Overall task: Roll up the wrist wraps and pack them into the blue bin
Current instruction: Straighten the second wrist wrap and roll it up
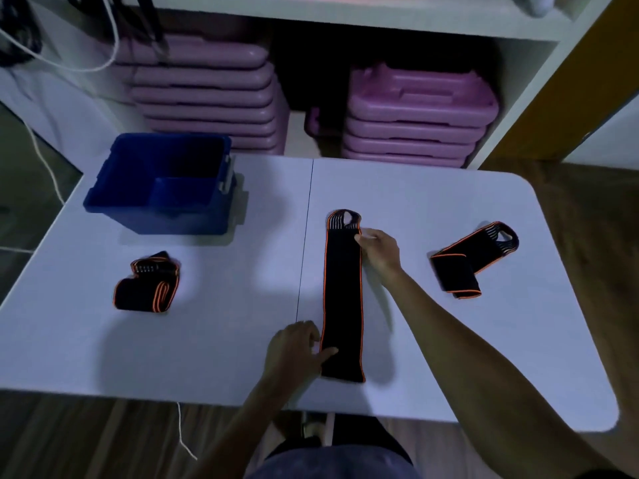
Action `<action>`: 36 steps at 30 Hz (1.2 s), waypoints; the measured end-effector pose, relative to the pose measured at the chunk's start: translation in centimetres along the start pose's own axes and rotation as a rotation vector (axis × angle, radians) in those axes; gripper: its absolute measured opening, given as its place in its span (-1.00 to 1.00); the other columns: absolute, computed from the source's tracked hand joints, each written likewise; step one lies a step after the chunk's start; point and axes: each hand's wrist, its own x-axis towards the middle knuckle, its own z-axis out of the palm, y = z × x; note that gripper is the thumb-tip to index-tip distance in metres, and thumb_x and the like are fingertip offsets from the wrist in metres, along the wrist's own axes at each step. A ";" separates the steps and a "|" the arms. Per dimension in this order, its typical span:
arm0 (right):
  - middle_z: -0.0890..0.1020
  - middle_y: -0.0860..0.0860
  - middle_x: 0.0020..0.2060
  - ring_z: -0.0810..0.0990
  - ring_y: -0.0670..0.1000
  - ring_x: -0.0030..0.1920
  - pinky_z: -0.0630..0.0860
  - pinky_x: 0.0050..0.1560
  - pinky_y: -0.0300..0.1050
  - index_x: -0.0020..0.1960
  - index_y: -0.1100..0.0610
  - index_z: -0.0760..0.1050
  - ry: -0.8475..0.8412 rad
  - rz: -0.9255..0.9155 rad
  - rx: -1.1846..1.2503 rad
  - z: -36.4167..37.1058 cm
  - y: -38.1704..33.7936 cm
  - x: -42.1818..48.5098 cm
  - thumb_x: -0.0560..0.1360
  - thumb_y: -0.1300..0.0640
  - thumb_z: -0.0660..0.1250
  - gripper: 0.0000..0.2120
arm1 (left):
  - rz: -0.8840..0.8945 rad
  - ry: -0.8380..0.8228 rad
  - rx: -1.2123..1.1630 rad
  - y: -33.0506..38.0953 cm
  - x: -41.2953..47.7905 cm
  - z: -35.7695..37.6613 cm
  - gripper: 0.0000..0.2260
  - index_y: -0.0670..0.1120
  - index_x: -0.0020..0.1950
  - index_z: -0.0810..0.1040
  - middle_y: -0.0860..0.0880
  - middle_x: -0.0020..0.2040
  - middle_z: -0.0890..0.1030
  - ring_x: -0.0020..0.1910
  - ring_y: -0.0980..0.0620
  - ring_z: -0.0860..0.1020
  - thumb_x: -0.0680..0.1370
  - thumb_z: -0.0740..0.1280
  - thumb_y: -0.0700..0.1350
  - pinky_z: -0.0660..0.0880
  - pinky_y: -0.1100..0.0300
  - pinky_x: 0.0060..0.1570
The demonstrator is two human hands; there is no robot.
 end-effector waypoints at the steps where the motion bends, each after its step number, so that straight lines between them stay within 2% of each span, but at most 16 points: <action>1: 0.60 0.08 0.16 0.56 0.07 0.16 0.46 0.18 -0.10 0.26 0.16 0.51 0.018 -0.042 -0.125 -0.2 0.3 -0.5 0.47 0.07 0.37 -0.61 | 0.071 0.064 0.040 -0.1 0.3 0.1 -0.72 0.01 -0.16 0.49 0.09 -0.22 0.57 -0.23 0.09 0.53 0.38 0.37 0.21 0.41 0.24 -0.26; 4: 0.52 0.09 0.28 0.46 0.07 0.28 0.32 0.17 -0.18 0.34 0.17 0.42 0.007 -0.277 -0.343 -1.2 2.1 -2.8 0.50 0.04 0.37 -0.54 | 0.258 0.148 0.176 -0.3 1.8 0.3 -0.64 0.01 0.14 0.51 -0.01 0.10 0.62 0.09 -0.04 0.57 0.42 0.26 0.15 0.50 0.07 -0.04; 7: 0.51 0.01 0.32 0.39 0.06 0.35 0.32 0.32 -0.04 0.34 0.06 0.45 -0.044 -0.471 -0.647 -2.1 5.3 -4.8 0.47 -0.03 0.37 -0.53 | 0.350 0.048 0.396 -0.8 3.4 0.6 -0.50 0.04 0.30 0.43 -0.03 0.33 0.51 0.29 -0.05 0.49 0.42 0.14 0.21 0.49 0.03 0.09; 10: 0.37 -0.01 0.45 0.24 0.08 0.47 0.18 0.39 0.06 0.39 0.02 0.39 -0.155 -0.504 -0.924 -2.7 7.2 -5.9 0.47 -0.11 0.32 -0.48 | 0.405 0.003 0.511 -1.5 4.1 1.1 -0.49 0.04 0.22 0.53 -0.01 0.31 0.54 0.25 -0.03 0.52 0.42 0.11 0.26 0.45 0.03 0.09; 13: 0.13 -0.02 0.55 0.03 0.09 0.54 0.05 0.43 0.07 0.48 -0.03 0.23 -0.306 -0.475 -1.105 -2.8 8.2 -6.4 0.50 -0.15 0.26 -0.41 | 0.414 0.042 0.436 -1.0 4.5 1.0 -0.56 0.02 0.13 0.58 -0.04 0.21 0.60 0.18 -0.07 0.57 0.35 0.28 0.20 0.48 -0.06 0.07; 15: 0.10 -0.04 0.55 0.02 0.08 0.54 0.03 0.43 0.05 0.49 -0.04 0.21 -0.311 -0.465 -1.047 -3.2 8.4 -6.8 0.52 -0.14 0.24 -0.42 | 0.434 0.126 0.362 -0.2 5.0 1.1 -0.68 -0.01 0.02 0.61 -0.05 0.08 0.64 0.11 -0.09 0.58 0.36 0.31 0.11 0.40 -0.04 0.08; 18: 0.25 -0.04 0.51 0.13 0.04 0.50 0.09 0.40 0.01 0.44 -0.04 0.31 -0.209 -0.460 -0.832 -4.6 7.7 -7.7 0.53 -0.12 0.23 -0.50 | 0.415 0.150 0.232 2.0 6.2 1.8 -0.76 -0.02 -0.07 0.60 -0.02 -0.04 0.62 0.02 -0.05 0.54 0.45 0.23 0.07 0.23 0.03 0.05; 20: 0.48 0.00 0.36 0.38 0.07 0.37 0.26 0.33 -0.01 0.32 -0.01 0.46 -0.057 -0.530 -0.656 -6.7 7.3 -8.6 0.50 -0.10 0.23 -0.58 | 0.359 0.072 0.129 4.6 7.1 2.6 -0.71 0.01 -0.03 0.58 0.03 -0.01 0.59 0.05 -0.01 0.50 0.47 0.14 0.11 0.17 0.07 0.07; 22: 0.67 0.04 0.10 0.58 0.10 0.12 0.50 0.17 0.03 0.13 0.05 0.59 0.124 -0.604 -0.533 -9.1 7.1 -9.1 0.47 0.03 0.27 -0.72 | 0.281 0.005 0.035 7.3 8.3 3.3 -0.72 0.06 -0.02 0.59 0.09 0.02 0.60 0.09 0.04 0.50 0.49 0.14 0.11 0.13 0.17 0.02; 24: 0.70 0.04 -0.09 0.62 0.11 -0.05 0.55 -0.03 0.08 -0.05 0.09 0.62 0.293 -0.461 -0.449 -12.6 7.2 -8.5 0.45 0.14 0.28 -0.84 | 0.215 -0.038 -0.104 11.2 10.1 4.2 -0.81 0.05 -0.03 0.61 0.09 0.03 0.63 0.09 0.08 0.54 0.50 0.22 0.04 0.18 0.23 0.01; 26: 0.71 0.02 -0.15 0.63 0.08 -0.10 0.54 -0.09 0.05 -0.12 0.09 0.61 0.402 -0.279 -0.338 -16.2 7.5 -6.9 0.47 0.16 0.28 -0.87 | 0.107 -0.097 -0.291 14.6 12.6 5.4 -0.86 0.02 -0.04 0.62 0.05 0.03 0.65 0.07 0.07 0.57 0.51 0.27 -0.03 0.37 0.18 0.12; 29: 0.70 0.02 -0.09 0.65 0.04 -0.03 0.54 -0.01 -0.03 -0.03 0.07 0.62 0.526 -0.088 -0.175 -20.9 8.2 -3.7 0.52 0.06 0.30 -0.86 | 0.048 -0.169 -0.425 19.4 17.1 6.8 -0.81 -0.05 -0.01 0.62 -0.04 0.01 0.66 0.03 -0.02 0.59 0.51 0.27 -0.03 0.49 -0.03 0.16; 33: 0.66 0.09 0.08 0.60 0.11 0.11 0.45 0.09 -0.08 0.22 0.15 0.53 0.517 0.144 -0.164 -24.5 8.8 1.2 0.53 -0.02 0.27 -0.66 | -0.003 -0.280 -0.431 25.1 22.0 8.6 -0.77 -0.09 0.11 0.59 -0.07 0.12 0.63 0.11 -0.04 0.57 0.53 0.26 -0.07 0.46 0.04 0.21; 36: 0.63 0.08 0.17 0.56 0.12 0.20 0.43 0.20 -0.02 0.29 0.11 0.50 0.475 0.235 -0.135 -25.5 9.0 4.2 0.51 -0.04 0.29 -0.60 | -0.009 -0.296 -0.399 27.2 24.5 10.9 -0.73 -0.08 0.18 0.55 -0.08 0.16 0.62 0.14 -0.06 0.56 0.51 0.29 -0.08 0.45 -0.02 0.24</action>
